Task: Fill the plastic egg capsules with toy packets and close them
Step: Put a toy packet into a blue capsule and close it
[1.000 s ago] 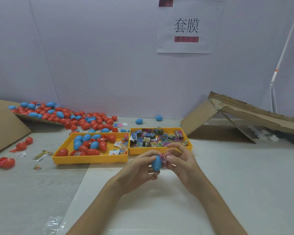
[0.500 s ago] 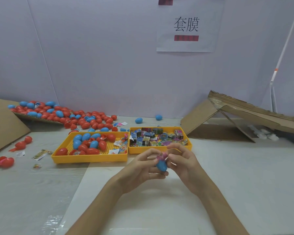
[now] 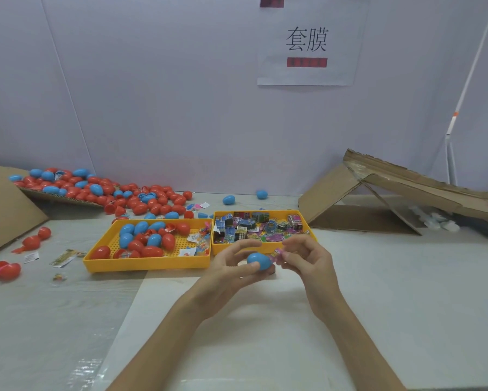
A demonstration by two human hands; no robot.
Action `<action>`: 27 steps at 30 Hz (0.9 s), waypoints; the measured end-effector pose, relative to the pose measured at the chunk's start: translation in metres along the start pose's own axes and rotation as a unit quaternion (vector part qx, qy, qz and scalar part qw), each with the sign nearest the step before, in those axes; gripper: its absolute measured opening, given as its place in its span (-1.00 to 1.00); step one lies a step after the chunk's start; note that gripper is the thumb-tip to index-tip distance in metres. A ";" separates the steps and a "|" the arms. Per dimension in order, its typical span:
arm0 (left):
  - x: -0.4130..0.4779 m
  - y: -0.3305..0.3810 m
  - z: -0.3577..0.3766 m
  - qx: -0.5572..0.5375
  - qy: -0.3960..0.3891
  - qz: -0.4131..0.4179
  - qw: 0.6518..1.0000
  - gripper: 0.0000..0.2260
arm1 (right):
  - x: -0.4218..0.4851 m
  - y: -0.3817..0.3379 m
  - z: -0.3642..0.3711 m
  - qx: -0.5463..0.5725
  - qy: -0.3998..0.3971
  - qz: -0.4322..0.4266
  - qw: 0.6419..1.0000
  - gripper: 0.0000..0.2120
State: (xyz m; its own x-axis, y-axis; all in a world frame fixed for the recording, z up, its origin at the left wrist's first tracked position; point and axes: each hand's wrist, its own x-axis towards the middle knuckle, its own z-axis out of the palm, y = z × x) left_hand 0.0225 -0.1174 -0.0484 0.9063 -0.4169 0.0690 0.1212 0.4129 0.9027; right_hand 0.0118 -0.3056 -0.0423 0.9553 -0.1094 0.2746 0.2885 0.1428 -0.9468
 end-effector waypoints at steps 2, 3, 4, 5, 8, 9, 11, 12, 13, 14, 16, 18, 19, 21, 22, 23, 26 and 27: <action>0.000 0.000 0.000 0.005 0.001 0.006 1.000 -0.55 | 0.000 -0.001 0.000 0.001 -0.005 0.001 1.000 -0.81; 0.000 0.001 0.001 0.013 0.006 0.011 1.000 -0.55 | -0.001 -0.001 0.000 -0.004 -0.007 0.001 1.000 -0.81; 0.000 0.002 0.001 0.028 0.016 0.016 0.999 -0.56 | -0.001 -0.001 0.000 -0.011 -0.009 0.001 1.000 -0.81; 0.000 0.003 0.001 0.051 0.030 0.023 0.998 -0.58 | -0.001 -0.001 0.000 -0.017 -0.010 0.001 1.000 -0.80; 0.000 0.005 0.001 0.100 0.058 0.036 0.993 -0.62 | -0.001 0.000 0.001 -0.029 -0.017 0.004 0.999 -0.80; 0.000 0.005 0.000 0.098 0.062 0.038 0.992 -0.62 | -0.002 0.000 0.001 -0.031 -0.020 0.005 0.999 -0.80; 0.000 0.005 0.000 0.098 0.063 0.042 0.992 -0.61 | -0.001 0.000 0.001 -0.032 -0.023 0.009 0.999 -0.81; 0.000 0.004 0.000 0.110 0.065 0.045 0.991 -0.60 | -0.001 0.000 0.001 -0.029 -0.023 0.012 0.999 -0.82; 0.000 0.003 0.001 0.126 0.066 0.050 0.989 -0.60 | -0.001 0.000 0.001 -0.026 -0.022 0.015 0.999 -0.82; 0.000 0.003 0.001 0.141 0.067 0.056 0.986 -0.60 | -0.001 0.000 0.001 -0.027 -0.020 0.016 0.999 -0.83; 0.001 0.002 0.001 0.162 0.066 0.067 0.982 -0.62 | 0.000 0.000 0.002 -0.036 -0.013 0.016 0.999 -0.86; 0.001 0.001 0.001 0.172 0.068 0.074 0.980 -0.66 | 0.000 0.002 0.003 -0.045 -0.008 0.018 0.999 -0.88; 0.000 0.001 0.001 0.177 0.071 0.077 0.979 -0.68 | 0.000 0.002 0.003 -0.048 -0.006 0.020 0.999 -0.89; 0.001 0.000 0.001 0.193 0.079 0.082 0.975 -0.72 | 0.000 0.002 0.003 -0.050 -0.006 0.021 0.999 -0.94; 0.001 0.000 0.001 0.203 0.082 0.085 0.972 -0.72 | -0.001 0.002 0.003 -0.055 -0.007 0.017 0.998 -0.96; 0.002 -0.001 0.001 0.213 0.084 0.089 0.969 -0.72 | -0.001 0.002 0.003 -0.064 -0.007 0.011 0.998 -0.96; 0.003 -0.001 0.001 0.233 0.093 0.097 0.963 -0.71 | -0.002 0.002 0.003 -0.098 -0.009 -0.002 0.995 -0.91; 0.003 -0.002 0.002 0.240 0.095 0.101 0.961 -0.70 | -0.002 0.002 0.003 -0.110 -0.006 -0.004 0.994 -0.88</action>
State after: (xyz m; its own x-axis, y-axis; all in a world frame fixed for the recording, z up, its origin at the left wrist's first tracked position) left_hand 0.0246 -0.1207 -0.0491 0.9547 -0.1931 0.2266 -0.2251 0.0297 0.9739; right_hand 0.0106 -0.3024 -0.0441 0.9540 -0.0973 0.2836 0.2770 -0.0758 -0.9579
